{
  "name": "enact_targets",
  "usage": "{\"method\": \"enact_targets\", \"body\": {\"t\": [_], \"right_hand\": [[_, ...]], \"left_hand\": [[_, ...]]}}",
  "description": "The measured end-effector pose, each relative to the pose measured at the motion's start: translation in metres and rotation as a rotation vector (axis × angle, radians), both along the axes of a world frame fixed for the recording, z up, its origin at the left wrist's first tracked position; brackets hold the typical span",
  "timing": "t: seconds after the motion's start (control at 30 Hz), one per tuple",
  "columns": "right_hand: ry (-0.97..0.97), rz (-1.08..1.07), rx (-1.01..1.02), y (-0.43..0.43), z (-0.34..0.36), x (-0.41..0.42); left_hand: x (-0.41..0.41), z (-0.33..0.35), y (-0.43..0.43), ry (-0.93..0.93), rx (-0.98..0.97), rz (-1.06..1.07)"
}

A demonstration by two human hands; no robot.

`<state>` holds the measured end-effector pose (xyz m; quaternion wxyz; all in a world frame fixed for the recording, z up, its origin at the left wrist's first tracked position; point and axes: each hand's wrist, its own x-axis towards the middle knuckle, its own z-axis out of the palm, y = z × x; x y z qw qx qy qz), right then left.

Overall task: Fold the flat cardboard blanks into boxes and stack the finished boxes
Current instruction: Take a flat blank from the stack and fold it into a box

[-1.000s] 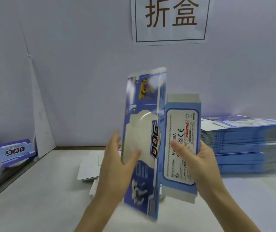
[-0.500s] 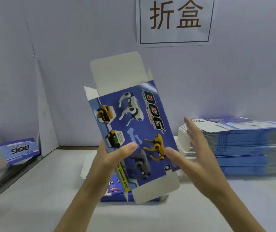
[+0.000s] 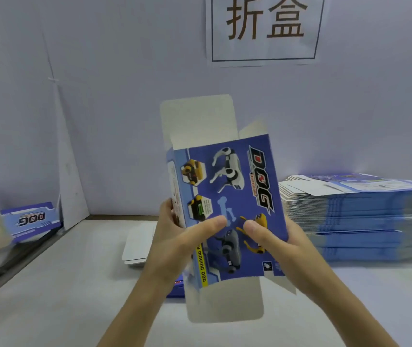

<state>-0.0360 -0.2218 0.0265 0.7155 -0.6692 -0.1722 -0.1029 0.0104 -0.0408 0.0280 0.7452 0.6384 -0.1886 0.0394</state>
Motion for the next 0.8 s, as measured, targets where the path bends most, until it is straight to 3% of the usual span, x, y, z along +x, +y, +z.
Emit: {"method": "enact_targets", "body": {"t": [0.1, 0.3, 0.5, 0.63, 0.7, 0.73, 0.8], "right_hand": [[0.010, -0.047, 0.013, 0.005, -0.003, 0.002], [0.042, -0.228, -0.064, -0.001, -0.001, 0.005], [-0.035, -0.386, -0.078, -0.005, -0.006, 0.010], [0.052, -0.327, 0.029, -0.014, -0.005, 0.012], [0.053, -0.324, 0.105, -0.017, -0.004, 0.011], [0.012, -0.349, 0.113, -0.015, -0.003, 0.010], [-0.166, -0.480, -0.013, -0.007, -0.003, 0.007]], "left_hand": [[0.001, 0.001, 0.002, 0.046, 0.062, 0.025], [0.000, -0.001, 0.013, 0.135, -0.051, -0.238], [0.009, -0.003, 0.018, 0.089, 0.074, -0.011], [0.014, 0.000, 0.020, -0.132, 0.154, 0.086], [0.014, -0.001, 0.018, -0.225, 0.226, 0.255], [0.013, -0.001, 0.018, -0.340, 0.342, 0.398], [0.012, -0.004, 0.017, -0.776, 0.688, 0.650]]}}
